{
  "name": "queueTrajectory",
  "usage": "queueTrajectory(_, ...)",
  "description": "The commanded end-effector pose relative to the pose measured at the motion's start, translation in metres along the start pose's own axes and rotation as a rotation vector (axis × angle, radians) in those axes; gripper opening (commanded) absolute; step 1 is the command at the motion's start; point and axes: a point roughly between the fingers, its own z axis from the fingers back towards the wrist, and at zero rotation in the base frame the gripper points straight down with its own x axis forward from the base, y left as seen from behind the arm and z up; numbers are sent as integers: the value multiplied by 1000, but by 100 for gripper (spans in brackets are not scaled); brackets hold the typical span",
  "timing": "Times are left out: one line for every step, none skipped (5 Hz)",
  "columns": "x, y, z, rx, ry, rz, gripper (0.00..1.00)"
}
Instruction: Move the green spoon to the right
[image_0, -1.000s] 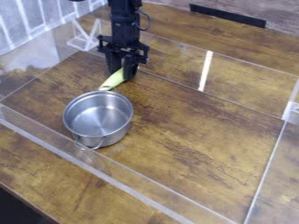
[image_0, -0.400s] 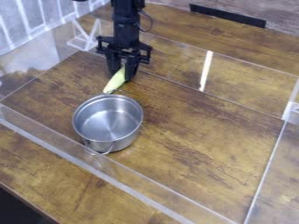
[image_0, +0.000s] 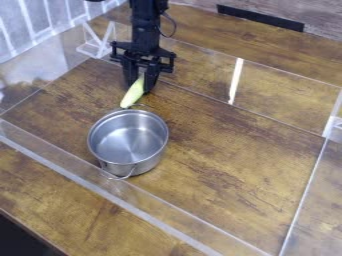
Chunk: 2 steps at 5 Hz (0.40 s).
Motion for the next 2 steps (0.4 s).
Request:
queueTrajectory(-6, -3, 11, 5, -20, -68, 0)
queueTrajectory(-13, -9, 10, 11, -16, -141, 0)
